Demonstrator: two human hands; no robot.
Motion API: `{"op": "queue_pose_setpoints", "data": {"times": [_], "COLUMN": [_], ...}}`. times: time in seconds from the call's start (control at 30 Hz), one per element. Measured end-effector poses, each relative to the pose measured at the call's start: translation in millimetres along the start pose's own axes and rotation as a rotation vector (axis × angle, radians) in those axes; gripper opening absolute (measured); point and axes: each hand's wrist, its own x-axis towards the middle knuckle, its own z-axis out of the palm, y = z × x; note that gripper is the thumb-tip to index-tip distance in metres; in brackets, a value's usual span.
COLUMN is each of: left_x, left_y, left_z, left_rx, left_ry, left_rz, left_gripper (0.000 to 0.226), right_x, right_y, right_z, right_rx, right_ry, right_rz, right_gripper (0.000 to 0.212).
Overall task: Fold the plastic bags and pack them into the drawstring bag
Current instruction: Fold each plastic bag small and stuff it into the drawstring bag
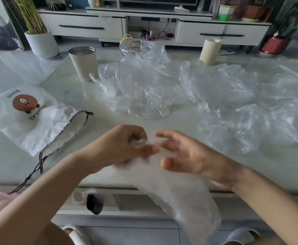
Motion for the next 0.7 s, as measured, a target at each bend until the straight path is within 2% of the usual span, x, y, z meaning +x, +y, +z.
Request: {"op": "queue_pose_setpoints", "data": {"times": [0.07,0.17,0.23,0.3,0.33,0.37,0.4,0.47,0.53,0.63,0.7], "left_x": [5.1,12.7,18.2,24.8,27.4,28.0,28.5,25.4,19.9,22.3,26.0], "left_y": [-1.3,-1.6,-0.9,-4.2,-6.5,-7.5,-7.6,-10.3,-10.5,-9.3,-8.8], "left_z": [7.2,3.4,-6.0,-17.2,-20.9,-22.1,-20.1,-5.9,14.2,28.5,27.0], "left_rx": [0.086,0.169,0.203,0.169,0.052,-0.116,-0.276,-0.44,-0.457,-0.407,-0.361], "left_ry": [-0.059,-0.011,0.108,0.34,0.438,0.457,0.371,0.077,-0.096,0.054,0.134], "left_rz": [-0.005,-0.056,-0.039,-0.011,-0.006,-0.012,-0.039,-0.105,-0.106,-0.092,-0.077], "left_gripper": [0.039,0.027,0.024,0.022,0.023,0.029,0.04,0.056,0.042,0.017,0.013], "right_x": [5.6,10.9,10.9,9.7,9.4,9.3,9.9,12.0,13.5,14.5,15.2], "right_y": [5.0,7.4,8.9,10.6,10.8,10.6,11.5,13.4,13.3,10.9,8.7], "right_z": [7.9,6.6,2.4,-0.2,-0.7,-0.7,-1.9,-3.9,-7.5,-13.1,-16.9], "right_rx": [-0.052,-0.087,-0.081,-0.034,0.007,0.053,0.094,0.133,0.114,0.14,0.204], "right_ry": [-0.029,0.09,0.152,0.22,0.258,0.3,0.345,0.419,0.476,0.501,0.516], "right_rz": [0.05,0.049,0.041,0.002,-0.029,-0.055,-0.082,-0.117,-0.128,-0.088,-0.036], "right_gripper": [0.06,0.026,0.024,0.019,0.015,0.013,0.012,0.013,0.018,0.016,0.01]}}
